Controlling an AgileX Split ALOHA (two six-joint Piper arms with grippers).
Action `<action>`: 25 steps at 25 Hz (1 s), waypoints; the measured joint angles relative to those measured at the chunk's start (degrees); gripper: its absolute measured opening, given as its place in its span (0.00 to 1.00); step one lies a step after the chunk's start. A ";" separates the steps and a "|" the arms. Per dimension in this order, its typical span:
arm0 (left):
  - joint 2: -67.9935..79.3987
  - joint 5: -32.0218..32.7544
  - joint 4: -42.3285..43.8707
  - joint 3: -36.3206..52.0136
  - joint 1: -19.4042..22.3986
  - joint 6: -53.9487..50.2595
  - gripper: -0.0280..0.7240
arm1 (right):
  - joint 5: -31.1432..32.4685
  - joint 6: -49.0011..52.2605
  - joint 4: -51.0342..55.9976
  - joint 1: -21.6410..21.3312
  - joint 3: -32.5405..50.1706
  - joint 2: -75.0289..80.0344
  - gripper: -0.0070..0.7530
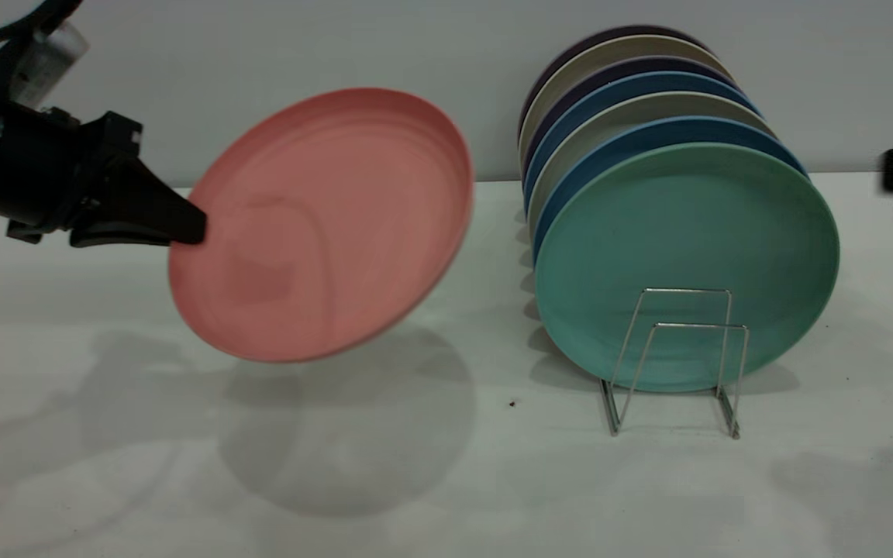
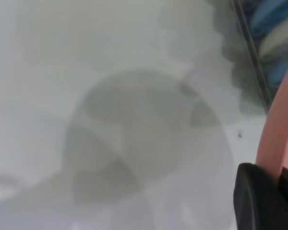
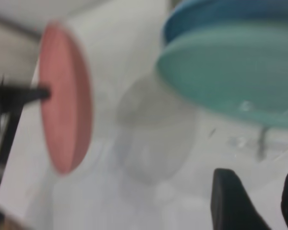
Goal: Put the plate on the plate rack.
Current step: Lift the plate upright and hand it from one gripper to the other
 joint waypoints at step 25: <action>-1.03 -5.73 -1.31 0.72 -22.40 -2.43 0.06 | -9.63 -1.22 5.06 18.05 0.64 -0.23 0.60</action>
